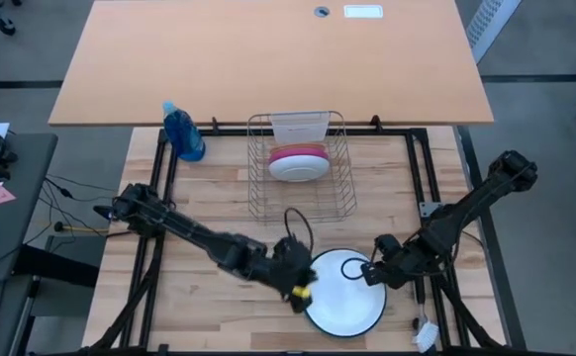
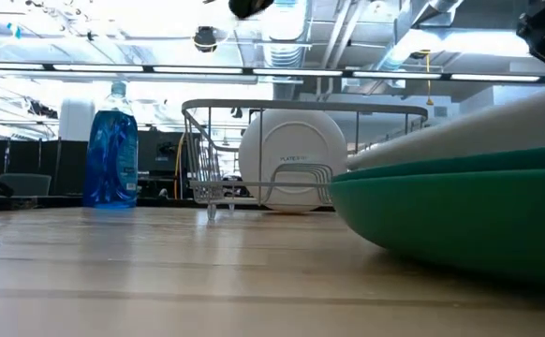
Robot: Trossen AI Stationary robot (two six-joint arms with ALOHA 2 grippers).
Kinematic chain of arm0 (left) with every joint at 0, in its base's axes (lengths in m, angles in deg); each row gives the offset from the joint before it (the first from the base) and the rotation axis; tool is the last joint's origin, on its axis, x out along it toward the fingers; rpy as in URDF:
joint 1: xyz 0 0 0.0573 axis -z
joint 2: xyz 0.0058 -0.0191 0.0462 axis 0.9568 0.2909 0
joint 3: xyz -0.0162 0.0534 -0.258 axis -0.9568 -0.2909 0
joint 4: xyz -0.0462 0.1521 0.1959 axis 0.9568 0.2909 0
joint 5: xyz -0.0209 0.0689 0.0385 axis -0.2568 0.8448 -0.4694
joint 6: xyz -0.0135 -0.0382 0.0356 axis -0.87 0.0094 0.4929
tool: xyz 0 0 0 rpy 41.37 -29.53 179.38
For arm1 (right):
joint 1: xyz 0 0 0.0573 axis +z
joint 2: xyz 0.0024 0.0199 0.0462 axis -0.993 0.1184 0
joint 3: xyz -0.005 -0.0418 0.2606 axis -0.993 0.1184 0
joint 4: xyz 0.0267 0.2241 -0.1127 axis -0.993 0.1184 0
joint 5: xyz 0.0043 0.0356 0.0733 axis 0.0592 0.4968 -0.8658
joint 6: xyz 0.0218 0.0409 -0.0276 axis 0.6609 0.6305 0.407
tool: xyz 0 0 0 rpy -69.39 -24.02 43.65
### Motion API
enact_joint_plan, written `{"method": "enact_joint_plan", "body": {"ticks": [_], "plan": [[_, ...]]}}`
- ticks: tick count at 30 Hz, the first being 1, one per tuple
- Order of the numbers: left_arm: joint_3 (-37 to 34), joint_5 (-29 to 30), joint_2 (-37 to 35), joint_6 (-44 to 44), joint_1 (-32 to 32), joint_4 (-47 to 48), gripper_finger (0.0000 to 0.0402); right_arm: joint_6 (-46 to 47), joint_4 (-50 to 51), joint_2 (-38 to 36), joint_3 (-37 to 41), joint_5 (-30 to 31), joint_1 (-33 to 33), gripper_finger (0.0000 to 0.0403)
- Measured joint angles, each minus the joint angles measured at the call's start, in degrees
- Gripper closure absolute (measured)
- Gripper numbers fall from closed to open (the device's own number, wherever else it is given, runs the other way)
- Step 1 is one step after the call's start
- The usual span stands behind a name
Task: Sort dishes
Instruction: Put the white plate in the dish rack
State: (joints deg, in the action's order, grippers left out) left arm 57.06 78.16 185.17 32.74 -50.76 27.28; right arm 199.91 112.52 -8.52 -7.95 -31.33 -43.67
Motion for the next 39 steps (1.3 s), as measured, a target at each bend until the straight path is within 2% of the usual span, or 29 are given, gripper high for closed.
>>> {"method": "enact_joint_plan", "body": {"ticks": [2, 5, 9, 14, 18, 20, 30, 35, 39], "plan": [[0.5, -1.0, 0.4, 5.6, 1.6, -0.3, 0.0342, -0.1, -1.0, 0.0, 0.0, -1.5, -0.9, 0.0384], [0.6, -1.3, 0.6, 9.2, 3.8, 0.2, 0.0320, -1.2, -2.4, -0.1, 0.0, -5.0, -2.2, 0.0384], [0.6, -0.2, 0.6, 12.1, 6.4, 0.2, 0.0269, -1.6, -3.0, -0.1, 0.0, -7.1, -3.0, 0.0384], [0.3, 0.1, 1.3, 21.9, 9.7, -2.9, 0.0200, -2.0, -3.9, -0.1, 0.1, -8.3, -4.4, 0.0384], [-0.1, 0.9, 4.2, 28.0, 11.8, -2.6, 0.0164, -3.4, -4.7, -0.1, 0.1, -10.2, -6.3, 0.0384], [-0.2, 1.6, 5.5, 30.8, 12.5, -2.8, 0.0157, -4.2, -5.3, -0.1, 0.1, -11.4, -7.3, 0.0384], [-0.1, 6.2, 8.7, 39.8, 14.1, -17.8, 0.0154, -4.0, -6.9, -0.1, 0.1, -13.7, -8.9, 0.0384], [-0.1, 8.7, 9.2, 44.7, 15.2, -16.8, 0.0154, -4.0, -6.7, -0.1, 0.1, -14.9, -9.8, 0.0384], [-0.1, 8.8, 9.0, 43.3, 15.3, -17.0, 0.0154, -4.7, -6.7, -0.1, 0.1, -15.1, -10.8, 0.0384]]}}
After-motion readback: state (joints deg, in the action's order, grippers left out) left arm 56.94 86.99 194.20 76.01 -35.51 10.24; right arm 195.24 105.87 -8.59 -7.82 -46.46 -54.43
